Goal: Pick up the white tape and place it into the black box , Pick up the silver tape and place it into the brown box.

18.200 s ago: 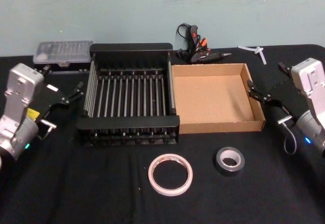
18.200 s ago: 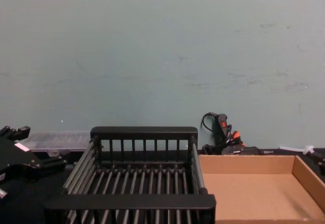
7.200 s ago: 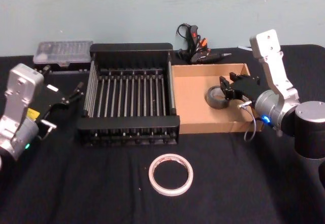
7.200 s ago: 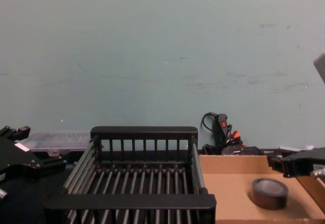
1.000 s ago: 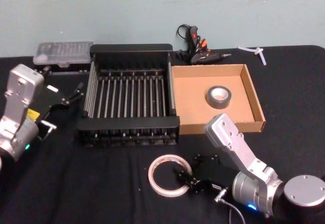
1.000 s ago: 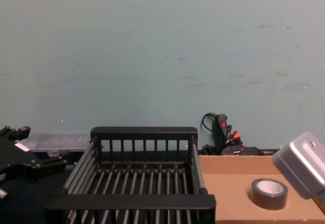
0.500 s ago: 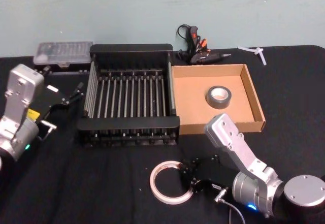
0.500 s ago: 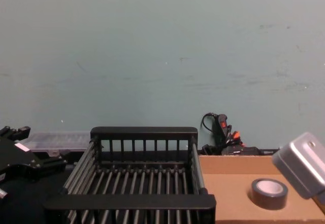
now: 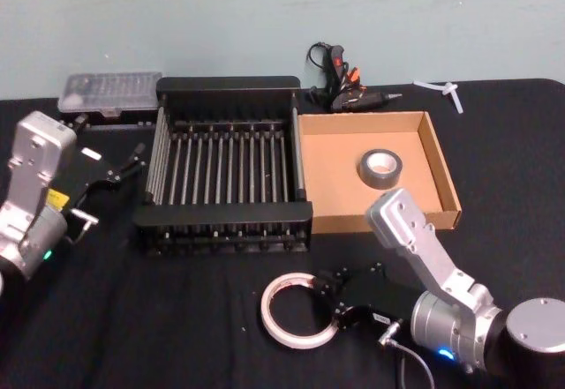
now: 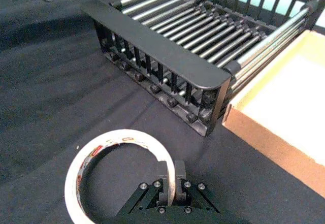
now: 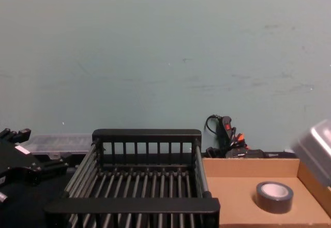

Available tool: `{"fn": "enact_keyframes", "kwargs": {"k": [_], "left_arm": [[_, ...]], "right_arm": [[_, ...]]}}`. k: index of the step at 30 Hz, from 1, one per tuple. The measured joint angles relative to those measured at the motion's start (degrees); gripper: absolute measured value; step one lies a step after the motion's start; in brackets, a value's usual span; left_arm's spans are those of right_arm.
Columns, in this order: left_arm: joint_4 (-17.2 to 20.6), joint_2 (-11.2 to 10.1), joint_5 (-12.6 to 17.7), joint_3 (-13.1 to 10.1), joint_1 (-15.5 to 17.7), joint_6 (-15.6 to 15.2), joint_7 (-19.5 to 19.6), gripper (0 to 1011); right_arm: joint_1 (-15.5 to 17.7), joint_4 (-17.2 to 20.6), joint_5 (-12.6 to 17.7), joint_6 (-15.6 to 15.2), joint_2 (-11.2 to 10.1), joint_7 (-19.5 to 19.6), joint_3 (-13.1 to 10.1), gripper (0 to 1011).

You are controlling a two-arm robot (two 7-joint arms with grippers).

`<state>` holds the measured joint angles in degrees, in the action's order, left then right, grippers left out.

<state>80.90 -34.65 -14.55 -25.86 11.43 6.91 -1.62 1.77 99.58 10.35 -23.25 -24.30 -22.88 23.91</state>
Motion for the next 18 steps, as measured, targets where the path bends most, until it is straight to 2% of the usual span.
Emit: {"fn": "enact_keyframes", "kwargs": {"k": [11,18], "left_arm": [[0.0,0.0,0.0,0.0,0.0,0.0,0.0,1001],[0.0,0.0,0.0,0.0,0.0,0.0,0.0,1001]], "right_arm": [[0.2,3.3,3.8,1.5,-2.4,-2.3,-1.5,87],[-0.3,5.2,7.0,3.6,-3.9,-4.0,-2.8,87]]}}
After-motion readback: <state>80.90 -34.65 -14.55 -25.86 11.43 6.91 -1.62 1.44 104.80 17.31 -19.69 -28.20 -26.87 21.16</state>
